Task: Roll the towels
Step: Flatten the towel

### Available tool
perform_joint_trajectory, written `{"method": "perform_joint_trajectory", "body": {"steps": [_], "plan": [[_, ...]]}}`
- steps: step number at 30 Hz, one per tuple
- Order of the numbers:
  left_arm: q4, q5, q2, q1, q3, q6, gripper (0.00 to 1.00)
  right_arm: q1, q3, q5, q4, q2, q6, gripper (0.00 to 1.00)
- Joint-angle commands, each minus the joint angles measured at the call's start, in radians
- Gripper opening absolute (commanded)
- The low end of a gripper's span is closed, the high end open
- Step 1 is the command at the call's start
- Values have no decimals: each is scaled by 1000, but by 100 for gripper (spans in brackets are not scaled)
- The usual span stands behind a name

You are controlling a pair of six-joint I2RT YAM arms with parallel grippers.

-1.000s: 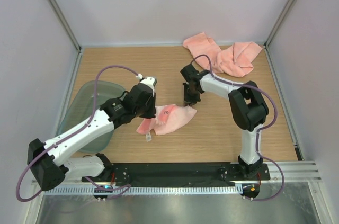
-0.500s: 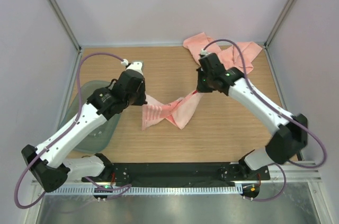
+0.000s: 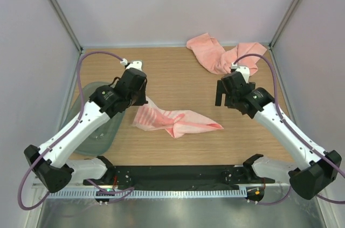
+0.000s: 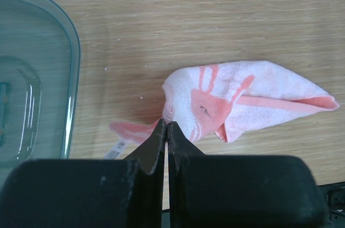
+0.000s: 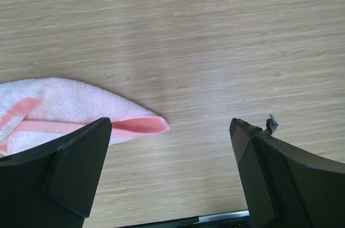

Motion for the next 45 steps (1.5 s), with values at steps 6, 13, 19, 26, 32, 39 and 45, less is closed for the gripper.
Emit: {"method": "perform_joint_trajectory", "body": {"steps": [6, 13, 19, 26, 32, 39, 45], "plan": [[22, 0, 67, 12, 59, -9, 0, -2, -47, -226, 98, 160, 122, 100], [23, 23, 75, 15, 56, -9, 0, 0, -133, -369, 167, 222, 158, 93], [-17, 210, 87, 15, 289, -150, 0, -2, -156, -379, 202, 188, 144, 95], [94, 417, 96, 15, 568, -372, 0, 0, -142, -405, 220, 237, 164, 95], [154, 431, 150, 15, 729, -404, 0, 1, -102, -405, 237, 303, 173, 95], [140, 463, 257, 40, 907, -437, 1, 1, -84, -380, 231, 335, 173, 95], [207, 510, 293, 80, 926, -492, 1, 1, -105, -374, 230, 323, 173, 95]]}}
